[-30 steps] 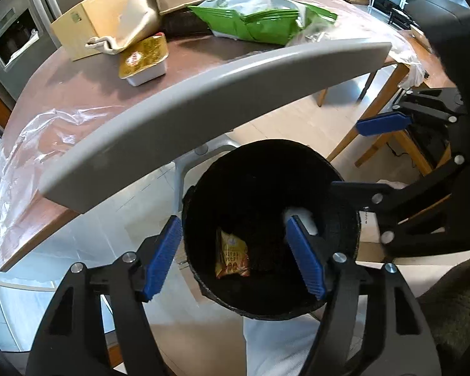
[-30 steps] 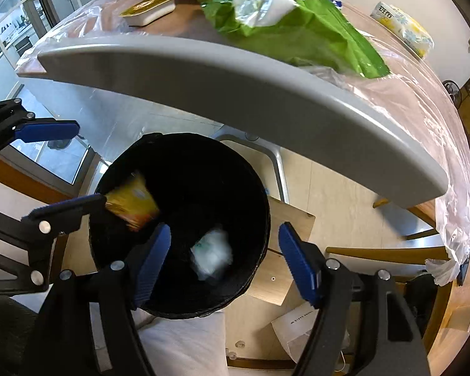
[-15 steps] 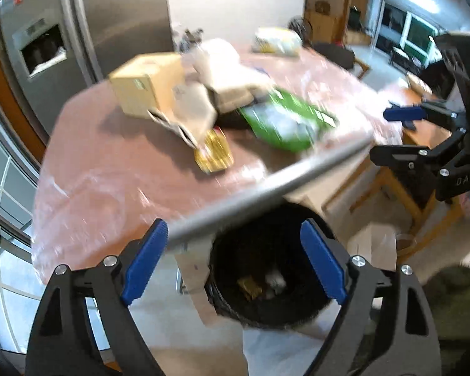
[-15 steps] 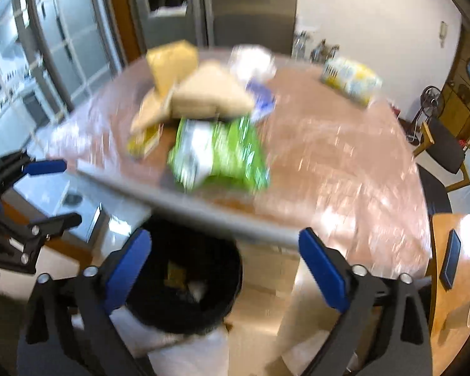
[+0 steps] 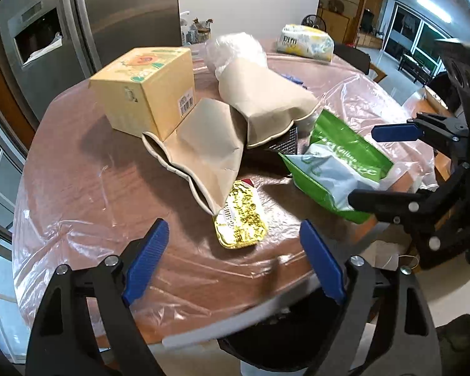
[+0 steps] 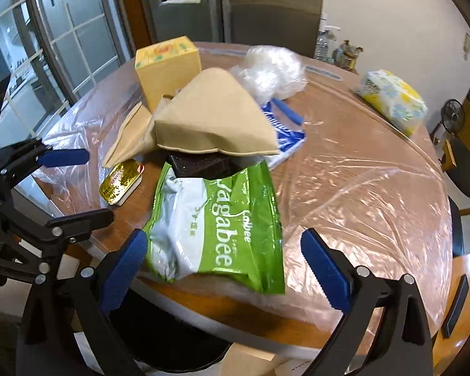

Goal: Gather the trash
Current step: 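Grasp the gold butter packet with the left tool while the right tool grasps the green Jagabee bag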

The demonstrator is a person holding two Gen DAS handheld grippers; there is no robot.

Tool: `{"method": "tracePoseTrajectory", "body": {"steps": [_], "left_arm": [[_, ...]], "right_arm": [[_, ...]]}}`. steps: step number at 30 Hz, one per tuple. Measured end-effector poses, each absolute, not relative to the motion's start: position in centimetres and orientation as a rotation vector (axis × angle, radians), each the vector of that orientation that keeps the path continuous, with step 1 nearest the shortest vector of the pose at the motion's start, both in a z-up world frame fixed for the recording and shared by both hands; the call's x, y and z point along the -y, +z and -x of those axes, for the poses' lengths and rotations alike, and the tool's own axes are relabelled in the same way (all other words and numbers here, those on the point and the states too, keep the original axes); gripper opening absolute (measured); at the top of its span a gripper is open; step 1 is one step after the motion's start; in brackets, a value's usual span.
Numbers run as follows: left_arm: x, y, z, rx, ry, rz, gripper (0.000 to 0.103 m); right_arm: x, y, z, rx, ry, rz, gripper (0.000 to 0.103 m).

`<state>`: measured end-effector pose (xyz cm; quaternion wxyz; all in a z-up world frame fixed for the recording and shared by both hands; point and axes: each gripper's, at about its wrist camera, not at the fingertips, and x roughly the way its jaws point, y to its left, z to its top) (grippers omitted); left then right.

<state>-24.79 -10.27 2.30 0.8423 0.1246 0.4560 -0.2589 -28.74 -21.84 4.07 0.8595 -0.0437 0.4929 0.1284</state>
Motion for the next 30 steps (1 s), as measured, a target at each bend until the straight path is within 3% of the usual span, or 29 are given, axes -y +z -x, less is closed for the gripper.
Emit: {"method": "tracePoseTrajectory", "body": {"steps": [18, 30], "left_arm": [[11.2, 1.3, 23.8, -0.995, -0.581, -0.294, 0.083], [11.6, 1.1, 23.4, -0.987, -0.561, -0.316, 0.048]], "right_arm": [[21.5, 3.2, 26.4, -1.13, 0.314, -0.05, 0.096], [20.6, 2.5, 25.5, -1.174, 0.291, -0.094, 0.096]]}}
